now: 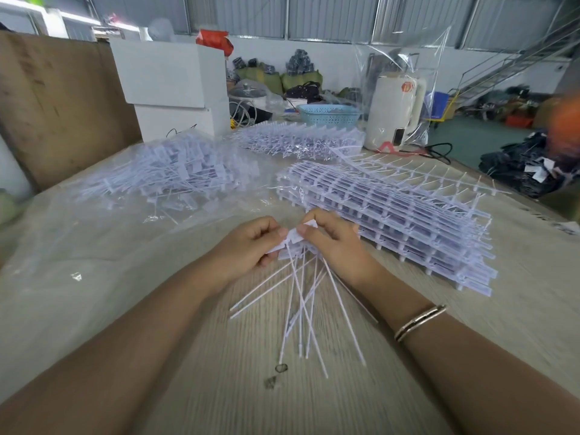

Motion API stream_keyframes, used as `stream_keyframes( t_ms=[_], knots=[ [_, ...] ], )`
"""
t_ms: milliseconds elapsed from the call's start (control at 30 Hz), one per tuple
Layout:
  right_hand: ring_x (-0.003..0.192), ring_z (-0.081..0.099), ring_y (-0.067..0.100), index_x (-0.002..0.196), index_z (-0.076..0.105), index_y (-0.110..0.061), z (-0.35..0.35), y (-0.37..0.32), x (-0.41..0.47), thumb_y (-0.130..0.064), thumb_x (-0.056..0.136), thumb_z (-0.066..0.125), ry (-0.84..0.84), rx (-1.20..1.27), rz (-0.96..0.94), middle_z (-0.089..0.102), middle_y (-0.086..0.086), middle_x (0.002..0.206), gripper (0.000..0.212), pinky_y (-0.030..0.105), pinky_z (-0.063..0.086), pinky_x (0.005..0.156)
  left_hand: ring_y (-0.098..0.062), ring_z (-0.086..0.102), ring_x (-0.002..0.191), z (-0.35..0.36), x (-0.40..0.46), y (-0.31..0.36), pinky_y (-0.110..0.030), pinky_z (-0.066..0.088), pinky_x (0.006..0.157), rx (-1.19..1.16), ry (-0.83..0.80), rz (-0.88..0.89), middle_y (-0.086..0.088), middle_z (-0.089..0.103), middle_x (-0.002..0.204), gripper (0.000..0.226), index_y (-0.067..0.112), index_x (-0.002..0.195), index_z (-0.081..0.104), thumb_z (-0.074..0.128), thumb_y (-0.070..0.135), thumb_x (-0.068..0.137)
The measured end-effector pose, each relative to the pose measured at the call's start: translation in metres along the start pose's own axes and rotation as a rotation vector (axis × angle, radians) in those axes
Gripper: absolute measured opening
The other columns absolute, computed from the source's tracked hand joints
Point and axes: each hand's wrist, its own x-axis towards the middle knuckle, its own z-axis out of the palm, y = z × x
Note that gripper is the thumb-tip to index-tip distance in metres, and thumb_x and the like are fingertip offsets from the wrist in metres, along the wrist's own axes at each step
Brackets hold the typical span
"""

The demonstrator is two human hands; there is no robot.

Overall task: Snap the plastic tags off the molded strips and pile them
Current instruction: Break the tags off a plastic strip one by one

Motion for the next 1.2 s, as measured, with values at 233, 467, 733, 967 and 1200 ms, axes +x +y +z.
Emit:
stream_keyframes(
  t_ms=[233, 467, 733, 967, 1200],
  knots=[
    [0.086, 0.063, 0.015, 0.092, 0.072, -0.006, -0.002, -0.003, -0.001, -0.010, 0.085, 0.067, 0.015, 0.108, -0.084, 0.069, 0.008, 0.089, 0.010, 0.040, 0.043, 0.093, -0.012, 0.059, 0.053, 0.004, 0.000, 0.001, -0.021, 0.049, 0.054, -0.215, 0.052, 0.014, -0.002, 0.064, 0.059, 0.021, 0.013, 0.074, 0.053, 0.053, 0.022, 0.093],
    [0.078, 0.065, 0.007, 0.084, 0.073, -0.017, 0.008, -0.005, 0.000, -0.005, 0.086, 0.064, 0.142, 0.408, -0.113, 0.072, -0.008, 0.078, 0.015, 0.017, 0.050, 0.074, -0.009, 0.060, 0.054, 0.011, 0.001, 0.008, -0.016, 0.047, 0.051, -0.620, 0.058, -0.036, -0.002, 0.064, 0.060, 0.022, 0.013, 0.074, 0.050, 0.047, 0.017, 0.095],
    [0.079, 0.069, 0.017, 0.078, 0.071, -0.004, -0.002, -0.003, 0.002, -0.008, 0.089, 0.058, 0.130, 0.742, 0.029, 0.072, 0.007, 0.077, 0.017, 0.028, 0.053, 0.081, -0.005, 0.052, 0.048, 0.005, 0.006, 0.013, -0.016, 0.045, 0.046, -1.019, 0.042, -0.022, 0.001, 0.053, 0.054, 0.011, 0.012, 0.072, 0.048, 0.055, 0.014, 0.081],
    [0.086, 0.066, 0.022, 0.082, 0.073, -0.013, -0.008, 0.007, 0.003, -0.015, 0.087, 0.064, 0.124, 0.572, 0.185, 0.070, 0.004, 0.088, 0.010, 0.041, 0.051, 0.084, -0.007, 0.038, 0.044, -0.009, 0.010, 0.000, -0.015, 0.034, 0.042, -0.478, 0.231, -0.040, 0.005, 0.048, 0.049, 0.025, 0.014, 0.064, 0.049, 0.063, 0.018, 0.085],
    [0.113, 0.050, 0.023, 0.124, 0.060, -0.021, 0.001, 0.019, 0.019, -0.039, 0.091, 0.057, 0.154, -0.442, 0.095, 0.057, 0.004, 0.119, 0.038, 0.043, 0.036, 0.098, -0.006, 0.066, 0.066, 0.011, 0.019, -0.005, -0.018, 0.051, 0.060, -0.244, 0.296, -0.139, -0.001, 0.070, 0.079, 0.034, 0.014, 0.108, 0.057, 0.071, 0.029, 0.081]
  ],
)
